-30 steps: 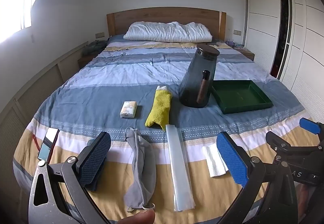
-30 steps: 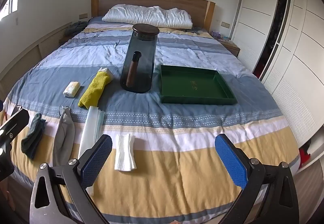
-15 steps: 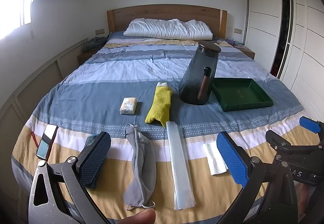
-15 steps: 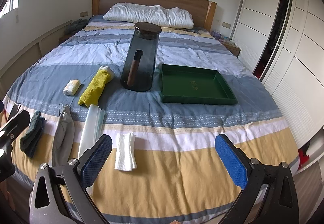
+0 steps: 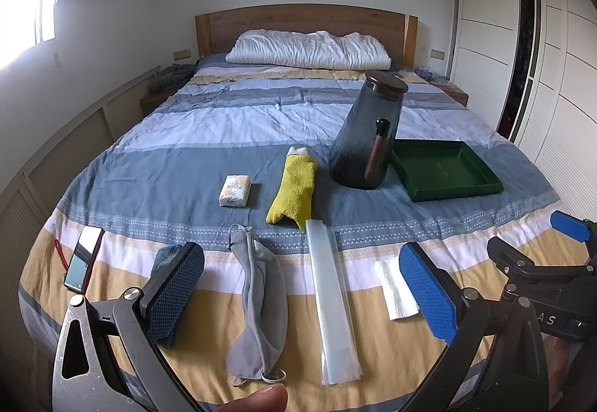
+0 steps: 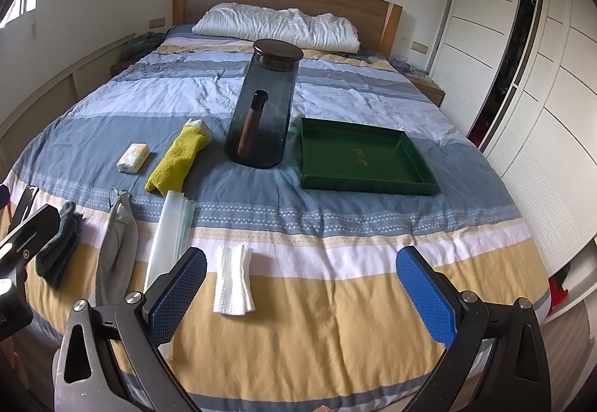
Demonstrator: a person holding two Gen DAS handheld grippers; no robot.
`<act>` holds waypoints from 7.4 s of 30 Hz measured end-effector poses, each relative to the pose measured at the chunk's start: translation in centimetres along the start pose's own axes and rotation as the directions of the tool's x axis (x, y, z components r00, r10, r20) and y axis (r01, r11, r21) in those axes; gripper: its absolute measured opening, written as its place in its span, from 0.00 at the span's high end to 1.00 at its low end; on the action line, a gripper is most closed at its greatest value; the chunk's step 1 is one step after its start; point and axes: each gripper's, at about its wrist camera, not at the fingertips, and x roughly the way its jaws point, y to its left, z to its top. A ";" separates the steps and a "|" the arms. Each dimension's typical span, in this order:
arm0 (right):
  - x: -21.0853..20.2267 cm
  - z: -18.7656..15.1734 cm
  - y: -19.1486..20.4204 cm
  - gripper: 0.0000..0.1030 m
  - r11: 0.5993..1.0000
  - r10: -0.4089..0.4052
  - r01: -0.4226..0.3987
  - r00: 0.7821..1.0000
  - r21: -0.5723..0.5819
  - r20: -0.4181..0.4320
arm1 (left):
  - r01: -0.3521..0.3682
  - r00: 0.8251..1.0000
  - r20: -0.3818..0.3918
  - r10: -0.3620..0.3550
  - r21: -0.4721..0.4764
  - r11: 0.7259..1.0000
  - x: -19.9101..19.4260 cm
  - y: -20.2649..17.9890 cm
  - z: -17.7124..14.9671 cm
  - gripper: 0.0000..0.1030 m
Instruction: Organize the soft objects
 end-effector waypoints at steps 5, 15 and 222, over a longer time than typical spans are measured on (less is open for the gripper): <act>0.0 0.0 0.0 0.00 1.000 0.001 -0.001 1.000 0.002 -0.001 | 0.003 1.000 -0.004 -0.003 -0.003 1.000 0.1 0.0 0.0 0.01; 0.2 0.1 0.1 0.00 1.000 0.001 -0.001 1.000 0.006 0.001 | 0.002 1.000 -0.005 -0.002 -0.004 1.000 0.2 0.0 0.0 0.01; 8.1 1.4 -20.8 0.91 0.991 0.021 -0.017 0.999 0.130 -0.030 | 0.323 0.930 -0.243 -0.277 0.174 0.930 9.8 -22.7 9.1 0.78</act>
